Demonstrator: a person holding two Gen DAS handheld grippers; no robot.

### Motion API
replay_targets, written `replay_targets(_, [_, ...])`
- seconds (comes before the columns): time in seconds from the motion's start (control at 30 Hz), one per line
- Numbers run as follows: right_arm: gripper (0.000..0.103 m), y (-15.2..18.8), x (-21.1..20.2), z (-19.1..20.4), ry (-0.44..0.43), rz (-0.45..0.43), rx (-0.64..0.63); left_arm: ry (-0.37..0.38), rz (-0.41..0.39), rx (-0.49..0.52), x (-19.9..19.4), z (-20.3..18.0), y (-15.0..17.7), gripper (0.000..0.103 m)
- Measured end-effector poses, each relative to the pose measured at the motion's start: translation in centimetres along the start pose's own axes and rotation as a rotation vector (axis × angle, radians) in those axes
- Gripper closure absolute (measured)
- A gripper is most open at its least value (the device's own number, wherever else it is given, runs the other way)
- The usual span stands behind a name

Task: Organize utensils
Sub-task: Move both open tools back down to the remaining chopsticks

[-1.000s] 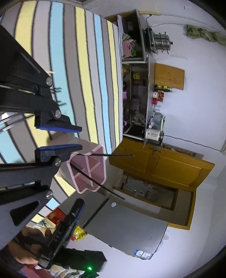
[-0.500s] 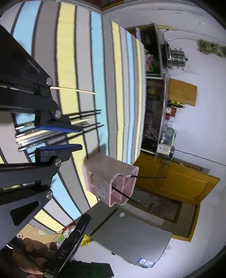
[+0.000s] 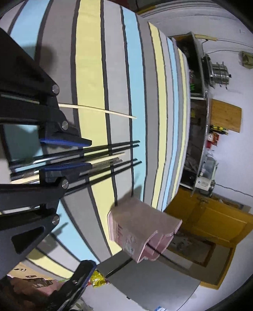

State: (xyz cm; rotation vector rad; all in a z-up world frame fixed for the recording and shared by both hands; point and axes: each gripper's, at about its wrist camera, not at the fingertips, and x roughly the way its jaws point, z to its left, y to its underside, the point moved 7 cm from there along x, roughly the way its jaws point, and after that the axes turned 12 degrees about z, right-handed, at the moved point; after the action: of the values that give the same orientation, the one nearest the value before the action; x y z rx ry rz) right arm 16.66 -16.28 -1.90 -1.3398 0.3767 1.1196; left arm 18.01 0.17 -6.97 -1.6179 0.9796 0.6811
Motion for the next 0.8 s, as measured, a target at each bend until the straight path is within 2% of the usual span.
replay_targets(0.53, [0.084,-0.4,3.7,0.5,-0.028,0.068,-0.006,-0.054,0.08,-0.014,5.0,0.6,-1.9,0.085])
replay_targets(0.7, [0.084,-0.8,4.9,0.4,-0.033,0.083,-0.001,-0.072,0.067,0.007,5.1,0.6,-2.1,0.085])
replay_targets(0.8, [0.084,-1.0,5.8,0.4,-0.038,0.097,0.003,-0.074,0.075,0.014,4.9,0.9,-2.1,0.091])
